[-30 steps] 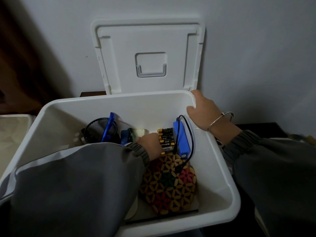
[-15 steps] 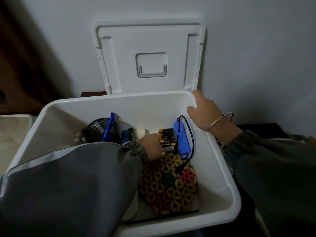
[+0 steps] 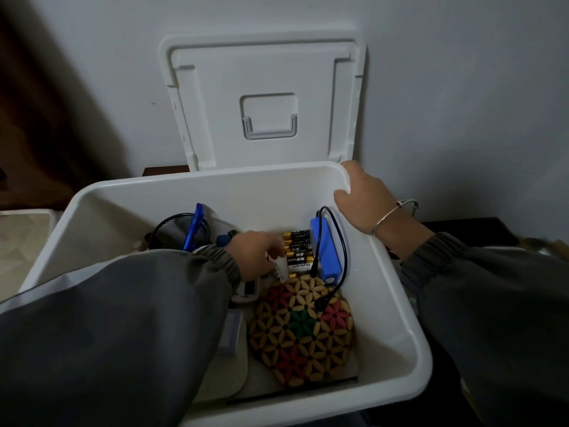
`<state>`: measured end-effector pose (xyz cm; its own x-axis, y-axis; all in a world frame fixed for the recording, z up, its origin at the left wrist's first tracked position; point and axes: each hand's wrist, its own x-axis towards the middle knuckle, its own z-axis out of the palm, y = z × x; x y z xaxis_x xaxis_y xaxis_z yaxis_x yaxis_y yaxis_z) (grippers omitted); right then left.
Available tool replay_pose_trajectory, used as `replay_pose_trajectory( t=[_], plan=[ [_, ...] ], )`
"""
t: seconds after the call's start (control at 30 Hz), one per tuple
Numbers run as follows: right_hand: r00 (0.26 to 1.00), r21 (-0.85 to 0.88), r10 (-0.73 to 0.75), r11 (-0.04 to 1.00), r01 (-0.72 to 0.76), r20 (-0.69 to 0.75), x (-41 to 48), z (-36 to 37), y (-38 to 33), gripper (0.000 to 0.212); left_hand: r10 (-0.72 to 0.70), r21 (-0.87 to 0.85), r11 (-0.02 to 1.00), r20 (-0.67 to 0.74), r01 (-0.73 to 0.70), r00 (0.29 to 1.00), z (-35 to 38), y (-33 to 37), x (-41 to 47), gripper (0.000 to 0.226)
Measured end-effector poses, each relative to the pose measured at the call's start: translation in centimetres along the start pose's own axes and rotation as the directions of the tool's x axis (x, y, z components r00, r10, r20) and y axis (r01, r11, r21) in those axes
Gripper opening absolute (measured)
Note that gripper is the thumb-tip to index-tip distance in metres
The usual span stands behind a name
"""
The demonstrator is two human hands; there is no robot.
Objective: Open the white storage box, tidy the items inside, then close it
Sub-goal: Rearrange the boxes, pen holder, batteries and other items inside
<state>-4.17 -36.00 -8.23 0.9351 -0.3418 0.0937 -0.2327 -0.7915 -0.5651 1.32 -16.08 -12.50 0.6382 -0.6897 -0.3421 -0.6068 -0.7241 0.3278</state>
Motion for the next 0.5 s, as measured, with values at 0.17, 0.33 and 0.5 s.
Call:
replay_pose_trajectory(
  t=[0.17, 0.33, 0.5],
  plan=[
    [1.000, 0.004, -0.009, 1.000, 0.009, 0.003, 0.0, 0.0, -0.1, 0.040, 0.034, 0.334, 0.941, 0.070, -0.055, 0.997, 1.4, 0.2, 0.9, 0.040],
    [1.000, 0.013, -0.008, 1.000, 0.008, -0.003, -0.1, 0.0, -0.1, 0.041, 0.131, 0.529, 0.837, 0.053, -0.139, 0.990, 1.7, 0.3, 1.6, 0.028],
    [1.000, 0.017, -0.013, 1.000, 0.013, 0.002, 0.0, 0.0, 0.0, 0.041, 0.295, 0.635, 0.731, 0.033, -0.248, 0.955, 2.4, -0.3, 1.8, 0.025]
  ],
)
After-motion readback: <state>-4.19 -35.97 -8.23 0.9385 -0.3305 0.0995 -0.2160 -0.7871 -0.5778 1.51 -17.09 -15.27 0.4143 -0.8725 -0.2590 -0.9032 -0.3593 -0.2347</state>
